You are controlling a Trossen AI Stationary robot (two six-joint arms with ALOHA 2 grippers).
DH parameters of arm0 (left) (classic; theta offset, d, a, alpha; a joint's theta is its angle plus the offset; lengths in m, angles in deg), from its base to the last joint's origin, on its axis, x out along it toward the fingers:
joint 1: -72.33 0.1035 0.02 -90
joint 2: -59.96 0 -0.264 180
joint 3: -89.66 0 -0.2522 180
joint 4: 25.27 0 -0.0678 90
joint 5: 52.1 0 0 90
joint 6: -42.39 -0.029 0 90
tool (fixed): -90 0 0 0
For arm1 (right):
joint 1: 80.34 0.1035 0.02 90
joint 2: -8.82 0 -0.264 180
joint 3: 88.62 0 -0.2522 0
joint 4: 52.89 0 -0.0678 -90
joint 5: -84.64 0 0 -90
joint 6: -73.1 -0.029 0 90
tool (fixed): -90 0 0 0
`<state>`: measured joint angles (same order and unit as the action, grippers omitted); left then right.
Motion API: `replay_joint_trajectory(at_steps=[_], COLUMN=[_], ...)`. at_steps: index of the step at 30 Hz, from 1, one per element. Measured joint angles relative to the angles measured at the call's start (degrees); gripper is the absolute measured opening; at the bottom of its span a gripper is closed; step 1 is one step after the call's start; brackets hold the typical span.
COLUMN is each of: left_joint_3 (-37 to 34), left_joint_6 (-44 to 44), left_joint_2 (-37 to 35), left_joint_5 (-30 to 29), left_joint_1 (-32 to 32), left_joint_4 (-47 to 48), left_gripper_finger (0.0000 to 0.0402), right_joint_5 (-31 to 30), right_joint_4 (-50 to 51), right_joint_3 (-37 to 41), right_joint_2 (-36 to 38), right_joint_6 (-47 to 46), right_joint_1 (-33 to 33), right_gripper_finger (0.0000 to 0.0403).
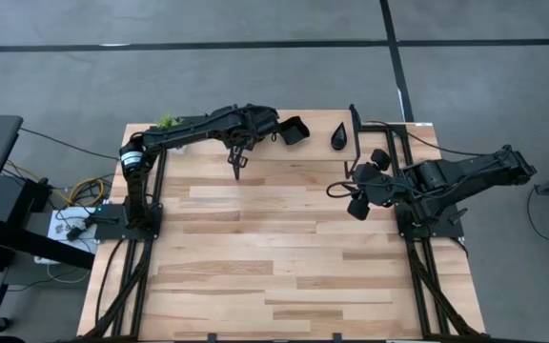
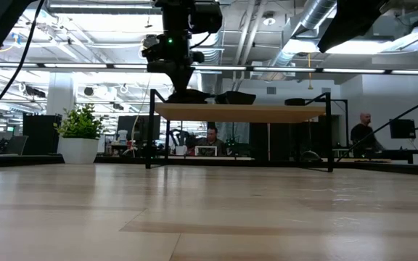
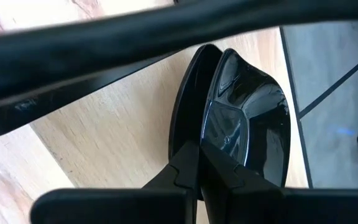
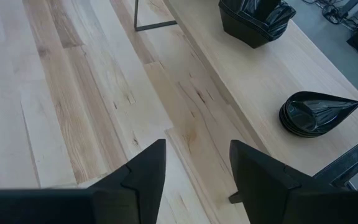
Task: Pick & Place Mini shaped plates
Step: Stack the black plate on top of the black plate on the shelf
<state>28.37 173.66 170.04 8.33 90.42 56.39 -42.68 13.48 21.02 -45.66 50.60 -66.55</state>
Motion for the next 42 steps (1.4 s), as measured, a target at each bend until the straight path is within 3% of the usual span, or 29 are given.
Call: replay_joint_trajectory(at_steps=[9, 21, 31, 42], left_joint_3=[0.0, 0.0, 0.0, 0.1], left_joint_6=[1.2, 1.2, 2.3, 2.3], left_joint_2=[0.0, 0.0, -0.3, -2.7], left_joint_5=[-0.3, 0.1, 2.8, 7.1], left_joint_1=[0.4, 0.8, 0.8, 0.8], left_joint_4=[0.0, -0.2, -0.4, 0.0], left_gripper_finger=[0.0014, 0.0052, 0.0085, 0.009], right_joint_5=[0.0, 0.0, -0.1, -0.1], right_joint_4=[0.0, 0.0, 0.0, 0.0], right_joint_3=[0.0, 0.0, 0.0, 0.0], right_joint_2=[0.0, 0.0, 0.0, 0.0], right_joint_6=[0.0, 0.0, 0.0, 0.0], right_joint_1=[0.0, 0.0, 0.0, 0.0], right_gripper_finger=[0.0173, 0.0173, 0.0172, 0.0171])
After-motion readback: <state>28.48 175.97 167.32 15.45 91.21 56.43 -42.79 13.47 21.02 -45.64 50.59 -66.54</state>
